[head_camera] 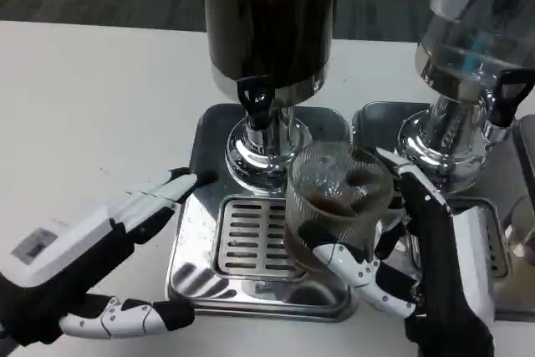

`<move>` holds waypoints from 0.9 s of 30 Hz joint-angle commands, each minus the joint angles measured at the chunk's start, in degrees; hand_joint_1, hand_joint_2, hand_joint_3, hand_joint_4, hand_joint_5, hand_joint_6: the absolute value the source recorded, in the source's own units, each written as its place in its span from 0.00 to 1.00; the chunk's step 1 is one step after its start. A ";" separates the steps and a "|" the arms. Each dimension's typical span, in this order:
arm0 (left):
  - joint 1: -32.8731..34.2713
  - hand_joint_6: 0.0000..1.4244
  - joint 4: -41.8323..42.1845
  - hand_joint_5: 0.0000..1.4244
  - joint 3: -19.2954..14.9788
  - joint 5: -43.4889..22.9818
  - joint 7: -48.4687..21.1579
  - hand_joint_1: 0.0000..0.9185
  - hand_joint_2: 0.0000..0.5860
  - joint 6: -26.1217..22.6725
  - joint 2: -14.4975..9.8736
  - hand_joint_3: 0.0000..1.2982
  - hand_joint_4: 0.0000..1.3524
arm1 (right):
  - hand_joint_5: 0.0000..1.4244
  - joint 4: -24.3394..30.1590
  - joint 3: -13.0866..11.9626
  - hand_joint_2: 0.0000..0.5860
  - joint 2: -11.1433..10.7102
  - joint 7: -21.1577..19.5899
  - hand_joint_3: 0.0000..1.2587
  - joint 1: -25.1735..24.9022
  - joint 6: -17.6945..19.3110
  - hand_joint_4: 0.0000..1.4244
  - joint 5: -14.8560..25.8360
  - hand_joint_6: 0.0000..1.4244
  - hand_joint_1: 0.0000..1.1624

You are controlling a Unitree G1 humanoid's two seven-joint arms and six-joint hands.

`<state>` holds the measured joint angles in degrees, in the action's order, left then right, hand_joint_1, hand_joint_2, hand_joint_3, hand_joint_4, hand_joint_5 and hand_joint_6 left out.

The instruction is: Grasp the cup under the faucet to collect the drink, then remove the cup.

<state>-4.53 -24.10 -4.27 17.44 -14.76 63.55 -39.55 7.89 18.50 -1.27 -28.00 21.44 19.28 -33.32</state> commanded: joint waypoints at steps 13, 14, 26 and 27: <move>-3.53 0.04 2.81 0.00 0.02 -6.57 -0.96 0.00 0.15 -0.39 -2.76 0.00 0.00 | 0.56 3.72 0.93 0.44 -2.19 1.41 0.39 5.54 4.20 0.43 -0.56 0.77 0.55; -3.44 0.04 2.75 0.00 -0.08 -6.77 -0.93 0.00 0.15 -0.48 -2.82 0.00 0.00 | 0.56 3.58 0.72 0.44 -1.95 1.24 0.39 5.55 4.69 0.43 0.21 0.77 0.55; -4.00 0.05 2.64 0.00 1.12 -7.52 -2.07 0.00 0.17 -0.40 -3.71 0.00 0.00 | 0.60 6.39 -0.54 0.41 -0.92 0.58 0.41 7.33 7.50 0.45 1.25 0.82 0.59; -3.93 0.05 2.62 0.00 1.14 -7.52 -2.20 0.00 0.17 -0.31 -3.75 0.00 0.00 | 0.60 6.49 -0.60 0.41 -0.87 0.57 0.41 7.54 7.71 0.45 1.29 0.82 0.59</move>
<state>-8.36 -21.93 -3.48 11.11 -16.11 63.19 -42.48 12.33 18.17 -2.76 -26.35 28.64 24.14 -32.91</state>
